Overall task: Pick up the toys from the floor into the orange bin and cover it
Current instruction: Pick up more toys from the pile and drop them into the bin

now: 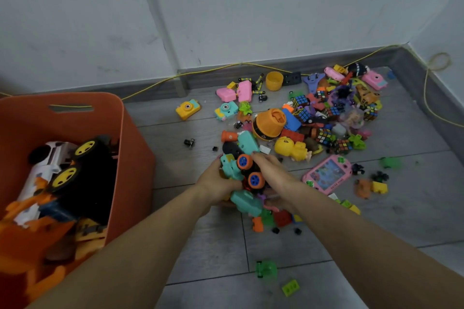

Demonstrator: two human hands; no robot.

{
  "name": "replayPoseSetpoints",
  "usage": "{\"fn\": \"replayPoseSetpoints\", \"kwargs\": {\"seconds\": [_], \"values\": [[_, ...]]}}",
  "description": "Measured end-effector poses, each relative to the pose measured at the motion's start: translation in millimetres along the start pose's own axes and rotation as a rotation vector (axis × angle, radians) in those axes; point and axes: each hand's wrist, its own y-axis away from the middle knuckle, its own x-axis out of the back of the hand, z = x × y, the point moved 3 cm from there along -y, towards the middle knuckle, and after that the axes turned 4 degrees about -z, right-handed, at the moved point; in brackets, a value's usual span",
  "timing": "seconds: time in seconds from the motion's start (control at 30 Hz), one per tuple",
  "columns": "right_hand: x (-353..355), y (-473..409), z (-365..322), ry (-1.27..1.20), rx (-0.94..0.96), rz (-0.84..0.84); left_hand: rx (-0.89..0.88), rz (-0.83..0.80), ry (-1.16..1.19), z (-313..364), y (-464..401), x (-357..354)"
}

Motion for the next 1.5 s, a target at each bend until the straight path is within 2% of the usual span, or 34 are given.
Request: {"fn": "replayPoseSetpoints", "kwargs": {"seconds": [0.17,0.33,0.43,0.57,0.73,0.83,0.97,1.07,1.17,1.23,1.3,1.4,1.5], "values": [[-12.7,11.2,-6.4,-0.263,-0.015,-0.071,-0.041,-0.018,-0.096,16.0,13.6,3.6],[-12.1,27.4,-38.1,-0.424,0.167,-0.163,-0.197,0.025,-0.128,56.0,32.3,15.3],[-13.3,39.6,-84.9,-0.376,0.253,-0.171,-0.298,0.057,-0.135,95.2,52.7,29.3],[-33.7,71.4,-166.2,-0.276,0.398,-0.101,-0.416,0.068,-0.112,153.3,98.3,72.4],[-99.3,124.8,-254.5,-0.302,0.554,-0.222,-0.493,0.141,-0.192,208.8,168.1,162.1],[-162.8,158.2,-280.3,-0.195,0.597,-0.197,-0.531,0.208,-0.232,203.6,204.1,224.2],[-248.8,159.6,-266.5,-0.018,0.558,-0.202,-0.528,0.308,-0.233,142.2,217.5,293.7],[-287.4,149.6,-244.3,0.21,0.503,-0.167,-0.399,0.348,-0.364,93.8,210.3,327.5],[-290.2,144.8,-230.0,0.533,0.488,-0.145,-0.129,0.3,-0.659,67.8,200.4,335.6],[-279.8,143.3,-226.0,0.629,0.463,-0.143,-0.012,0.349,-0.842,69.6,194.1,331.8],[-263.6,147.5,-229.7,0.78,0.527,-0.109,-0.099,0.458,-0.89,88.1,188.4,319.0],[-225.9,142.4,-242.2,0.696,0.601,-0.03,-0.326,0.563,-0.875,124.8,183.9,285.8],[-163.7,132.5,-245.8,0.683,0.585,0.118,-0.543,0.521,-0.84,154.2,172.8,230.8]]}}
